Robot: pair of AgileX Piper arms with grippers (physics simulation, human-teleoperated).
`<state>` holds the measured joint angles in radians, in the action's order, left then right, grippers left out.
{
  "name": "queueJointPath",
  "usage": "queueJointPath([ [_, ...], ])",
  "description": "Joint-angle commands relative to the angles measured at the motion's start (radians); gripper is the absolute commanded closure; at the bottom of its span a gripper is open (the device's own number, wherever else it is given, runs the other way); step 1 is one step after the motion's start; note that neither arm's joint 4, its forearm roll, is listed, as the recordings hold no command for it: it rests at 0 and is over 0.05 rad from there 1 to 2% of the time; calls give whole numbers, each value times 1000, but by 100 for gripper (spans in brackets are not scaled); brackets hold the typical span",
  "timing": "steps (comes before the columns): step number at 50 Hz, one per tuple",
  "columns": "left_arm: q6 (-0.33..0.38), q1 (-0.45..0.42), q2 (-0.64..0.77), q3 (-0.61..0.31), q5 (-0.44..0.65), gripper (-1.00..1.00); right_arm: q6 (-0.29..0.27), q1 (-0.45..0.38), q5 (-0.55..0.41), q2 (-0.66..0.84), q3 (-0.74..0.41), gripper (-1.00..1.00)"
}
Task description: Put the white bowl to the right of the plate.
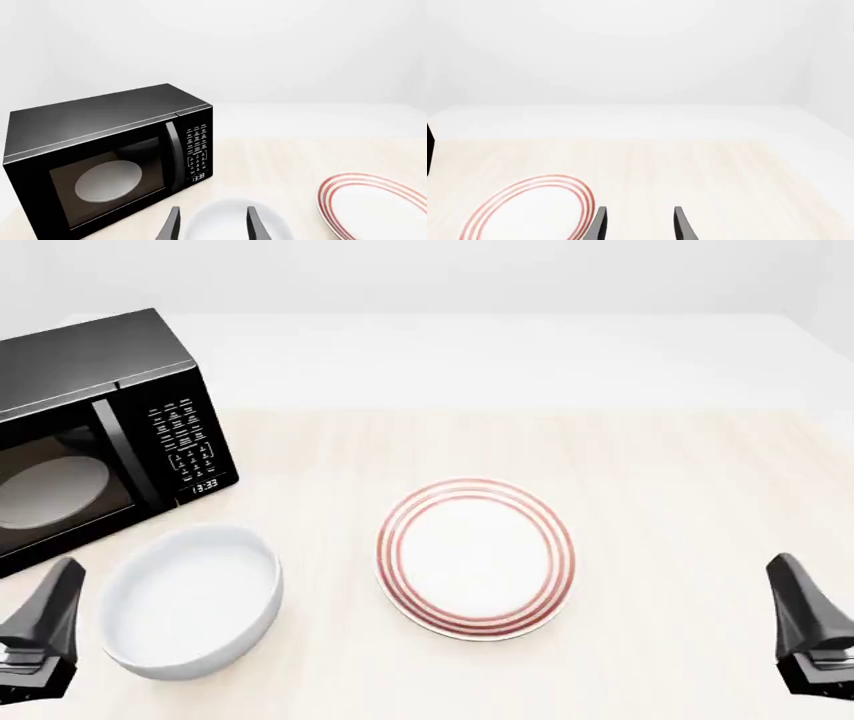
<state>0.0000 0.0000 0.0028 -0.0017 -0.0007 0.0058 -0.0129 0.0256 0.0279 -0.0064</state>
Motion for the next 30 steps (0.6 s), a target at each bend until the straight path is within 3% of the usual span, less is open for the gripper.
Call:
queueJointPath([
  [1, 0, 0, 4, -3, -1, -100, -2, 10, -29, -22, 1, -100],
  [17, 0, 0, 4, -3, -1, -100, 17, -37, -25, 20, -9, -100],
  [19, 0, 0, 4, -3, -1, -100, 4, -40, -17, 50, -23, -100],
  [21, 0, 0, 4, -3, -1, -100, -34, -101, 19, 115, -31, -100],
  [25, 0, 0, 4, -3, -1, -100, -59, -163, 70, 231, -68, -100],
  [30, 0, 0, 4, -3, -1, -100, -111, -251, 62, 291, -143, -100],
])
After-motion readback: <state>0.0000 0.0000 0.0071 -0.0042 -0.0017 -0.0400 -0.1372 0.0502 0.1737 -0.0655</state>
